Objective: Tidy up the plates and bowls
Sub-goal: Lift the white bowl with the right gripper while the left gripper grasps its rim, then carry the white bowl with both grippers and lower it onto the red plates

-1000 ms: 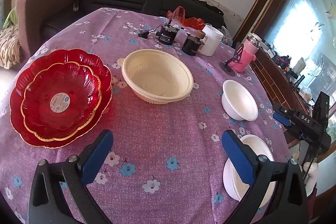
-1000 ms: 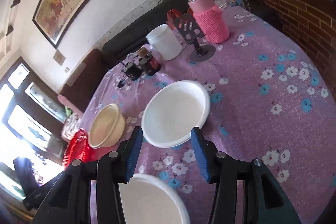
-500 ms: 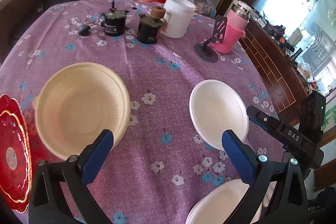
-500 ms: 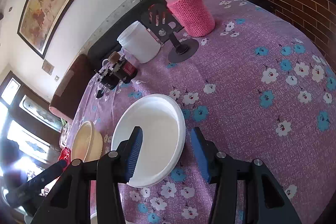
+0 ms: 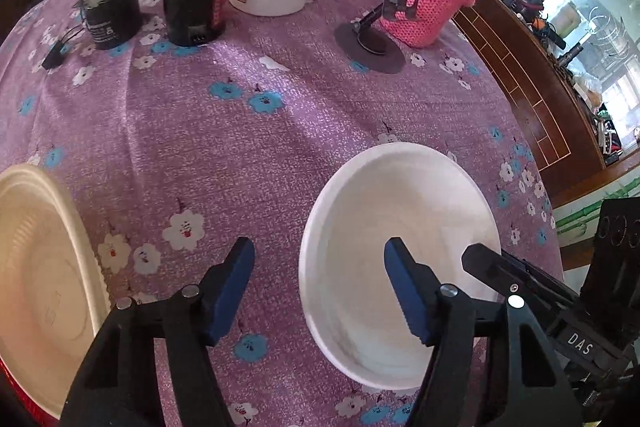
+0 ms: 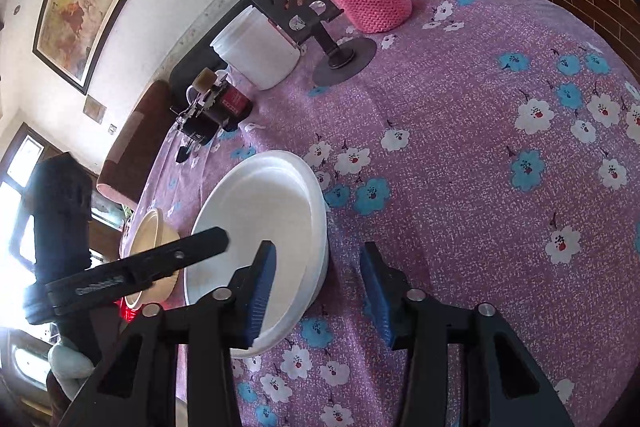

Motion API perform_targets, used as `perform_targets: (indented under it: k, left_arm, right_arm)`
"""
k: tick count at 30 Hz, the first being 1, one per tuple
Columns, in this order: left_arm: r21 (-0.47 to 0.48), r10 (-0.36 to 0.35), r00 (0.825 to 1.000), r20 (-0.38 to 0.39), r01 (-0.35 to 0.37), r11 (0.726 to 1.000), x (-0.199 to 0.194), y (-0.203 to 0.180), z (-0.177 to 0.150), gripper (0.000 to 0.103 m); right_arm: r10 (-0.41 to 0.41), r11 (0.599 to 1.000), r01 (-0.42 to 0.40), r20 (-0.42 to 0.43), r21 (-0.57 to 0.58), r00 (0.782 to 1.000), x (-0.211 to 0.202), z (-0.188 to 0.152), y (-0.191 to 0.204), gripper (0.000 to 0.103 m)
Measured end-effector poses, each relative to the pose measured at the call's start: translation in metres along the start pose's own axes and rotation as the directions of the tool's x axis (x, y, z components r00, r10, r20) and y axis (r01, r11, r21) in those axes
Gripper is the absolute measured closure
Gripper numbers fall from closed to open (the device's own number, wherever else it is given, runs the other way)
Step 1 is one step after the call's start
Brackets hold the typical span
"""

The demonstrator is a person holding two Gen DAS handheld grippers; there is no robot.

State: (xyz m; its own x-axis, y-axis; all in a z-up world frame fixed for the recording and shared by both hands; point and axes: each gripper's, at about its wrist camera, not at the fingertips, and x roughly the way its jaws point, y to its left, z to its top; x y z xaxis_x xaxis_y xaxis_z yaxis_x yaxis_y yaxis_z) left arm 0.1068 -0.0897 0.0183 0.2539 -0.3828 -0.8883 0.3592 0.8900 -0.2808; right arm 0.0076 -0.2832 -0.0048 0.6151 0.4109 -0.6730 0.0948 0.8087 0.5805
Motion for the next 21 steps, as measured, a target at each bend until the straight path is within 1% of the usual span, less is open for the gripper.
perform_targets:
  k: [1,4,5,6,7,9,11,14,18,21]
  left_arm:
    - [0.011,0.0,1.0,-0.005,0.0,1.0,0.002,-0.002,0.0,0.042]
    - [0.051,0.005,1.0,-0.028,-0.003,0.999,0.007,-0.01,0.0,0.067]
    - [0.066,0.013,0.999,-0.03,-0.011,0.998,0.007,-0.012,-0.002,0.071]
    - [0.08,0.02,0.999,-0.029,-0.017,0.997,0.007,-0.015,-0.003,0.079]
    - [0.091,0.03,0.999,-0.024,-0.027,0.995,0.006,-0.017,-0.004,0.08]
    - [0.1,0.042,0.999,-0.005,-0.042,0.994,0.003,-0.02,-0.005,0.08]
    - [0.102,0.051,0.999,0.014,-0.052,0.993,-0.002,-0.021,-0.007,0.08]
    - [0.099,0.055,0.998,0.041,-0.059,0.993,-0.015,-0.021,-0.011,0.08]
    - [0.084,0.064,0.993,0.097,-0.072,0.994,-0.045,-0.02,-0.021,0.08]
    - [0.087,0.079,0.985,0.156,-0.093,0.992,-0.081,-0.014,-0.036,0.08]
  right_arm:
    - [0.0,1.0,0.0,0.002,-0.002,1.0,0.0,0.0,0.0,0.069]
    - [0.005,1.0,-0.005,-0.002,-0.002,1.0,0.001,-0.001,0.0,0.079]
    - [0.005,1.0,-0.005,-0.003,-0.003,1.0,0.002,-0.001,0.0,0.08]
    - [0.006,1.0,-0.006,-0.002,-0.004,1.0,0.002,-0.002,0.0,0.083]
    - [0.008,1.0,-0.008,-0.002,-0.007,1.0,0.002,-0.002,0.001,0.086]
    - [-0.007,1.0,0.007,0.005,-0.025,1.0,0.001,-0.003,0.003,0.088]
    - [-0.009,0.999,0.009,0.015,-0.039,1.0,-0.001,-0.003,0.006,0.089]
    - [0.011,0.998,-0.009,0.032,-0.059,0.999,-0.008,-0.005,0.012,0.089]
    - [0.019,0.992,-0.008,0.087,-0.126,0.996,-0.027,-0.01,0.038,0.089]
    - [0.042,0.984,-0.021,0.115,-0.177,0.992,-0.043,-0.015,0.066,0.088]
